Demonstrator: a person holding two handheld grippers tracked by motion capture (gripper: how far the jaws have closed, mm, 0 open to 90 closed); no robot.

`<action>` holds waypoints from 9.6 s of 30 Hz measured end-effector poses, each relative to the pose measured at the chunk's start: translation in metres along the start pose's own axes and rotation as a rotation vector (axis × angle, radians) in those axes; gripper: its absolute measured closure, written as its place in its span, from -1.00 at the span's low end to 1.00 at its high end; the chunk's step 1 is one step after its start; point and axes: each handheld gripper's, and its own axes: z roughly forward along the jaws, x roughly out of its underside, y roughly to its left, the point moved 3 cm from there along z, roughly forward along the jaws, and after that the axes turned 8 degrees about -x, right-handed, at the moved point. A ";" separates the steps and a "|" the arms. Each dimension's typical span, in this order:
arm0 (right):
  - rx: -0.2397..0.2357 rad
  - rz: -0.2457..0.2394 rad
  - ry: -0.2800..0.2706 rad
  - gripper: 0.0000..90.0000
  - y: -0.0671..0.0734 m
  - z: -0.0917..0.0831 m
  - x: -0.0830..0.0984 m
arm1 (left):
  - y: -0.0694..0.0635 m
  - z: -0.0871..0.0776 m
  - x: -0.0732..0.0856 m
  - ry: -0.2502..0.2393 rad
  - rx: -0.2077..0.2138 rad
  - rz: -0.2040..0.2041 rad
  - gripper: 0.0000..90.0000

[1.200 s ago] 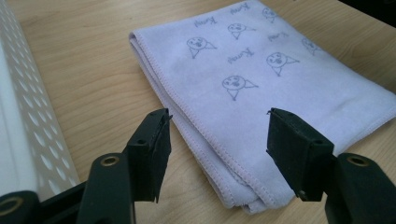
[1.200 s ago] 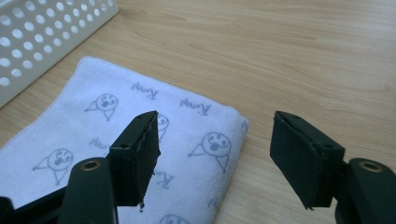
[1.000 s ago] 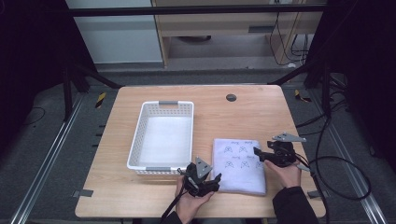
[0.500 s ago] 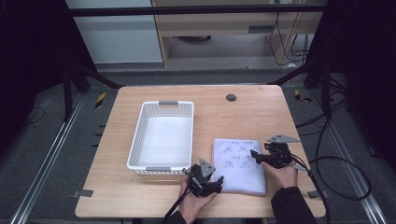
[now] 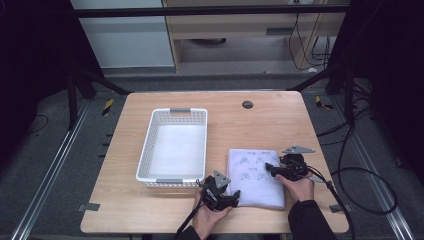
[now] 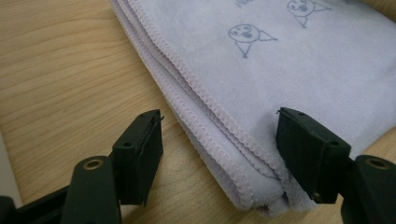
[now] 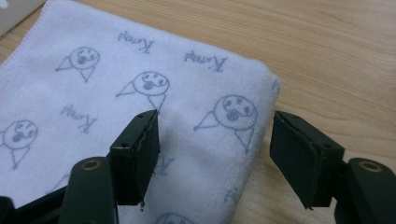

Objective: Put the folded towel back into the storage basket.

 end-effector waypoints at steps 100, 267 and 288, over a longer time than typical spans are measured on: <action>-0.088 -0.116 -0.346 0.60 0.080 -0.074 -0.109 | 0.044 -0.118 -0.080 -0.314 -0.022 0.067 0.69; -0.121 -0.263 -0.143 0.37 0.190 0.141 -0.142 | 0.219 -0.106 0.002 -0.102 -0.311 -0.121 0.46; -0.160 -0.206 -0.212 -0.19 0.168 0.095 -0.147 | 0.217 -0.136 -0.008 -0.207 -0.259 -0.120 0.26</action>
